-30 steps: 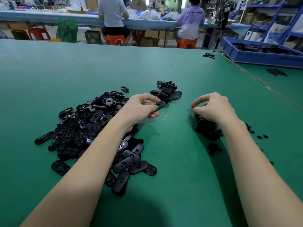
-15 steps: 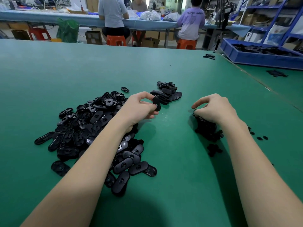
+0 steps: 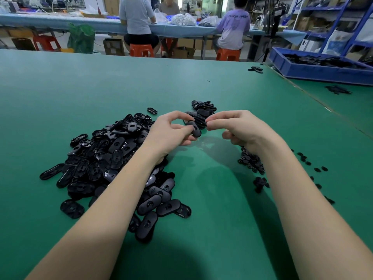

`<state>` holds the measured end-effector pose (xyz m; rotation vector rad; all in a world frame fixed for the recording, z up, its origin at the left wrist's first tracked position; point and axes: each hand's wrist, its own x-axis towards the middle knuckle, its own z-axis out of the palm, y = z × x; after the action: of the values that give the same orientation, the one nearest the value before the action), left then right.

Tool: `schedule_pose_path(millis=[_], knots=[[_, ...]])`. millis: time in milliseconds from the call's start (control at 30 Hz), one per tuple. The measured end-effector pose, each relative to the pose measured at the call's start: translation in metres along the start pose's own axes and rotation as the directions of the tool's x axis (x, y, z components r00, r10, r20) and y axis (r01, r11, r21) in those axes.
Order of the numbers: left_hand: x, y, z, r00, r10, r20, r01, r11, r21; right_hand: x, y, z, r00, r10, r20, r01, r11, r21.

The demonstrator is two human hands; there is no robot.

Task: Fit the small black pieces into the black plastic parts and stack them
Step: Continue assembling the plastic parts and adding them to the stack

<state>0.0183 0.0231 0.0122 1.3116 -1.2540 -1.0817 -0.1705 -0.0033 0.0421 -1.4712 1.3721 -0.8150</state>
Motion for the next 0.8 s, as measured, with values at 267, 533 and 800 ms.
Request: schedule_pose_path(millis=[267, 533, 800], knots=[[0.000, 0.004, 0.000, 0.999, 0.033, 0.007, -0.032, 0.996, -0.089, 0.003, 0.003, 0.010, 0.999, 0.021, 0.031, -0.023, 0.997, 0.067], [-0.002, 0.006, -0.001, 0.997, 0.059, 0.041, -0.055, 0.993, -0.104, 0.005, 0.008, 0.014, 0.998, 0.023, -0.063, -0.021, 0.999, 0.028], [-0.003, 0.007, -0.005, 0.996, 0.070, 0.047, -0.066, 0.994, -0.092, 0.002, 0.001, 0.022, 0.993, -0.047, -0.107, 0.046, 0.999, -0.005]])
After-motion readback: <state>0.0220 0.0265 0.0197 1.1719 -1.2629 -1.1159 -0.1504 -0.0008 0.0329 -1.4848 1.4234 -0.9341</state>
